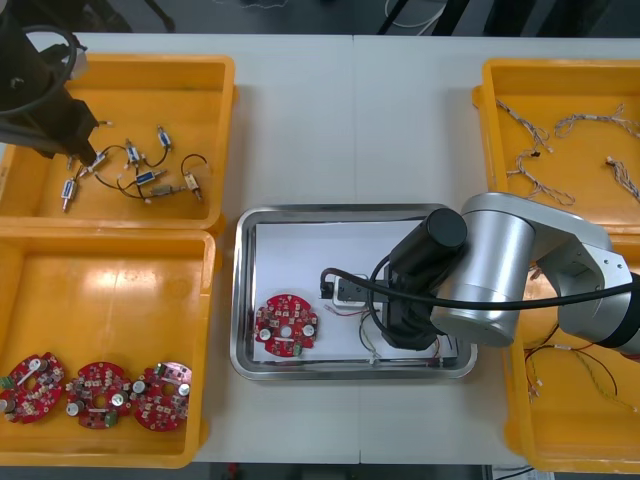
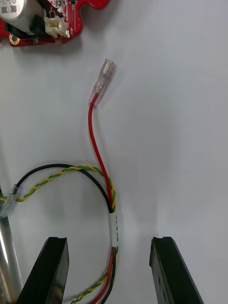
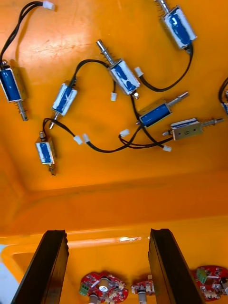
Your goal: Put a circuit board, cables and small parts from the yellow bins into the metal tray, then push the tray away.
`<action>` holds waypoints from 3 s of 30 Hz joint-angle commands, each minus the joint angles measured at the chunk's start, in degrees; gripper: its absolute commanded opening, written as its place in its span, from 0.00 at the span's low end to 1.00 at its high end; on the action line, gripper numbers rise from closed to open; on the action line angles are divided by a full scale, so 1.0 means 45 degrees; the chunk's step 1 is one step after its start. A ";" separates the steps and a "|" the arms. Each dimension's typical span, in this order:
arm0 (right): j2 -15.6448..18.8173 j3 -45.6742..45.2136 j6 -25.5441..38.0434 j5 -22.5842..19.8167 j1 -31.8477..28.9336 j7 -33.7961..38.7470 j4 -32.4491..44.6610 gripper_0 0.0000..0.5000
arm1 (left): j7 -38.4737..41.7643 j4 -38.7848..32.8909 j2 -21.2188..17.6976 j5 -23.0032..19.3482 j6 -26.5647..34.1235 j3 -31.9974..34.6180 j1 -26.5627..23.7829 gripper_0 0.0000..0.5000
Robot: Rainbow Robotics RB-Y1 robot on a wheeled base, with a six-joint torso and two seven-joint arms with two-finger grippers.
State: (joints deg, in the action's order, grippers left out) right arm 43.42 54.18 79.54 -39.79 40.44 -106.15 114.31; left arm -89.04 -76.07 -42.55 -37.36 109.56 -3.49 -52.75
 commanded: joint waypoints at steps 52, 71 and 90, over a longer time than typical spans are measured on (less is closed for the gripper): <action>0.0370 -1.2645 0.6770 -0.1783 -0.0491 0.1968 0.2020 1.00 | -0.6287 0.6065 0.0706 0.1760 -0.4992 -0.1646 -0.1696 1.00; 0.0683 -1.5926 0.6770 0.0189 -0.0979 0.0991 -0.2258 1.00 | -0.6834 0.7158 0.0921 0.1545 -0.6535 -0.1783 -0.1364 1.00; 0.1093 -1.6083 0.5021 0.0463 0.0447 -0.2427 -0.8351 1.00 | -0.6893 0.7178 0.0550 0.1056 -0.6867 -0.1783 -0.0759 1.00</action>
State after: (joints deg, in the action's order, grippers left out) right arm 45.13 -16.37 104.02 -38.50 38.32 -114.60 79.70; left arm -112.42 -43.25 -38.86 -31.52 79.23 -10.90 -56.63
